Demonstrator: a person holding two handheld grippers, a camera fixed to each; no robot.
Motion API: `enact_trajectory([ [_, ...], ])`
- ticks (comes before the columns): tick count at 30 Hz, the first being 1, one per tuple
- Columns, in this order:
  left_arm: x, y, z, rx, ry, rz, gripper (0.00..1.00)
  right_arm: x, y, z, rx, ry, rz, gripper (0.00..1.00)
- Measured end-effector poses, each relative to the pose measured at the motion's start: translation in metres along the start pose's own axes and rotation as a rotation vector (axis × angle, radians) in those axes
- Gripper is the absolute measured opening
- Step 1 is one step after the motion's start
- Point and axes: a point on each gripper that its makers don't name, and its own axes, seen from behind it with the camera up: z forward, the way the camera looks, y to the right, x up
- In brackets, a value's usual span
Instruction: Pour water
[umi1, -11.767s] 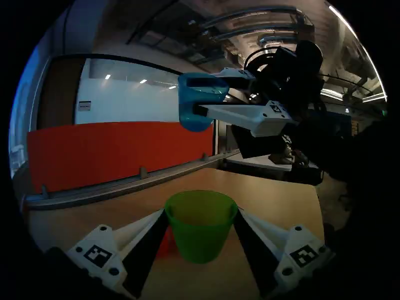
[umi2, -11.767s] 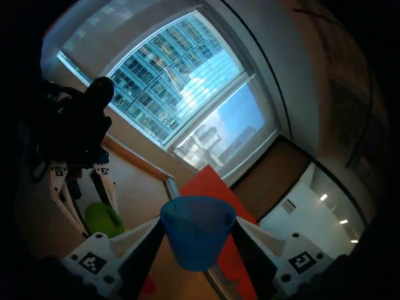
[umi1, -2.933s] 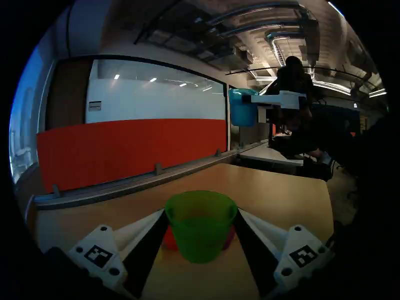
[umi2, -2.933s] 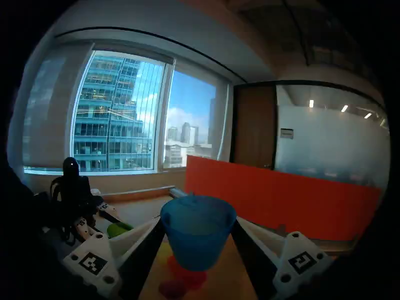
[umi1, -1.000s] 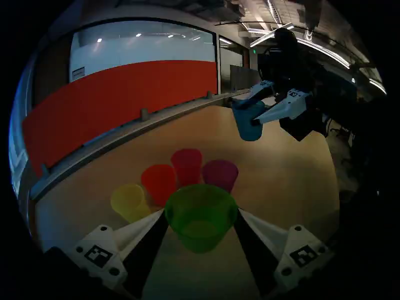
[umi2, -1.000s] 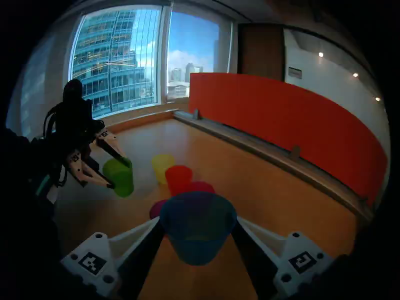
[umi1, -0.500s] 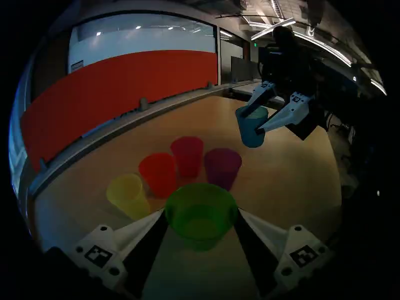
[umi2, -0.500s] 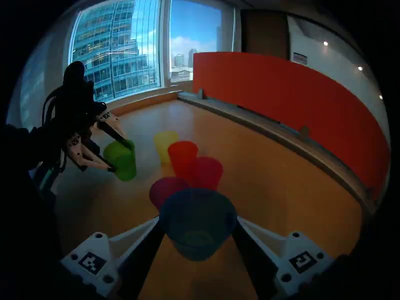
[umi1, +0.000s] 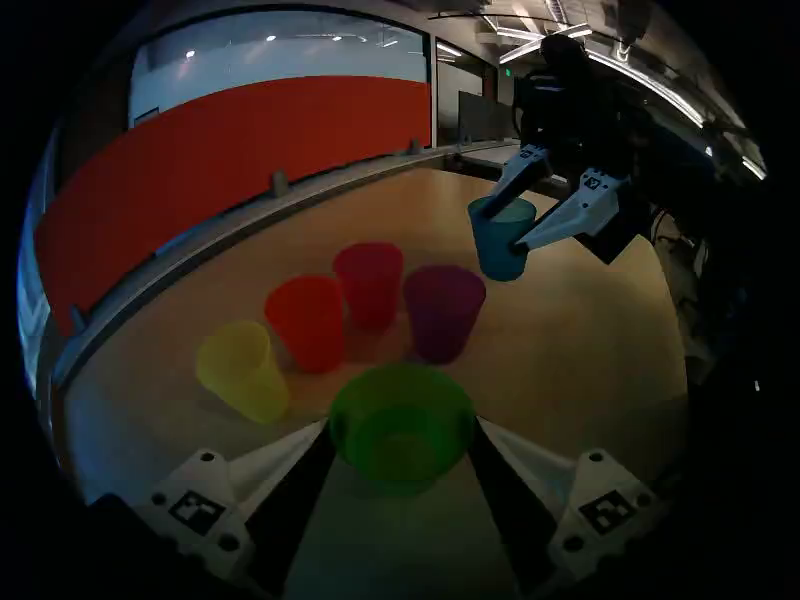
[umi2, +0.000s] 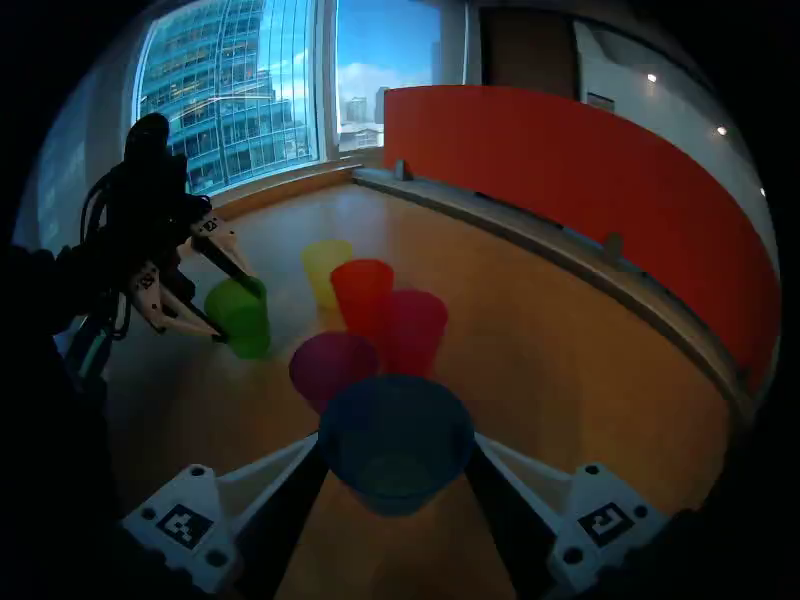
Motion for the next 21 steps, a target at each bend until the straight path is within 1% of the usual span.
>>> enact_trajectory([
  [8, -0.011, 0.0, 0.009, -0.004, -0.021, -0.004, 0.87, -0.005, -0.003, 0.004, 0.005, -0.007, 0.001, 0.91],
  [11, -0.012, 0.0, 0.011, -0.006, -0.016, -0.005, 0.87, -0.007, -0.003, 0.006, 0.005, -0.011, 0.001, 0.91],
  [21, -0.017, 0.001, 0.009, -0.01, 0.001, -0.027, 0.87, -0.008, -0.005, 0.009, 0.006, -0.013, -0.002, 0.91],
])
